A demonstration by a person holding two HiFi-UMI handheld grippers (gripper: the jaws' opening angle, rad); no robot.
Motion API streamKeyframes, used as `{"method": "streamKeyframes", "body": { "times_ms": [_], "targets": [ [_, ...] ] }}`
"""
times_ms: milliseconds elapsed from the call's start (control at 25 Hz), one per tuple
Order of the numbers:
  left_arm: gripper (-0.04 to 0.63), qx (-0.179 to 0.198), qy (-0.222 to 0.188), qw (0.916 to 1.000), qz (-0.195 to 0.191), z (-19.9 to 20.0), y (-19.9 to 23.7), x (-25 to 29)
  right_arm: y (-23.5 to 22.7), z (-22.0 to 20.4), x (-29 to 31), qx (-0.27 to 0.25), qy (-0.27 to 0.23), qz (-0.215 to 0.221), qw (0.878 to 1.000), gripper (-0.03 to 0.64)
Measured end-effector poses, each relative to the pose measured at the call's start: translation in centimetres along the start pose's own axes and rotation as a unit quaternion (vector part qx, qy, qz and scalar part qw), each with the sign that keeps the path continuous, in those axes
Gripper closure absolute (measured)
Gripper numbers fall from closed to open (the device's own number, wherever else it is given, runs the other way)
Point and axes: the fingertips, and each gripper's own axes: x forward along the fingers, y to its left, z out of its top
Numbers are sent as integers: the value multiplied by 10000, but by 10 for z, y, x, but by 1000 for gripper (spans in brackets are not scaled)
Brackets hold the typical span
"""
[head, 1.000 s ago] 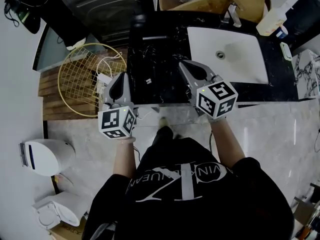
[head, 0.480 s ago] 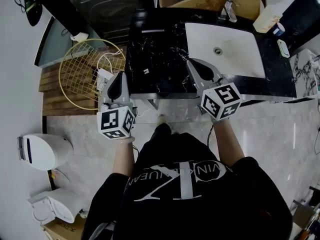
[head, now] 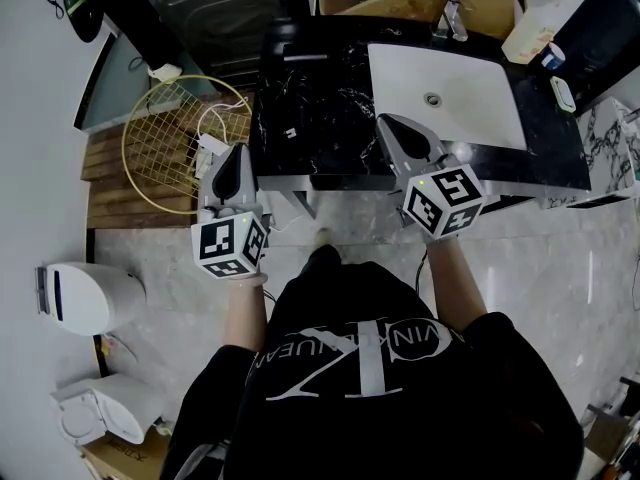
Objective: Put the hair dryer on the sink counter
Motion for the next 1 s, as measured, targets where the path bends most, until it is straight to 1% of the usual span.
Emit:
{"method": "streamKeyframes", "body": {
  "times_ms": [440,800,1000],
  "targets": [
    [595,-32,50,10000,-62,-2,-9,-14,4,3,-20,57,-138,-69,9999,614],
    [595,38,41,10000,-30,1,-11,-21,6,4,-27,101,-217,-70,9997,614],
    [595,68,57,10000,-34,2,-17,-24,10,5,-33,-23,-210,-42,9998,614]
  ]
}}
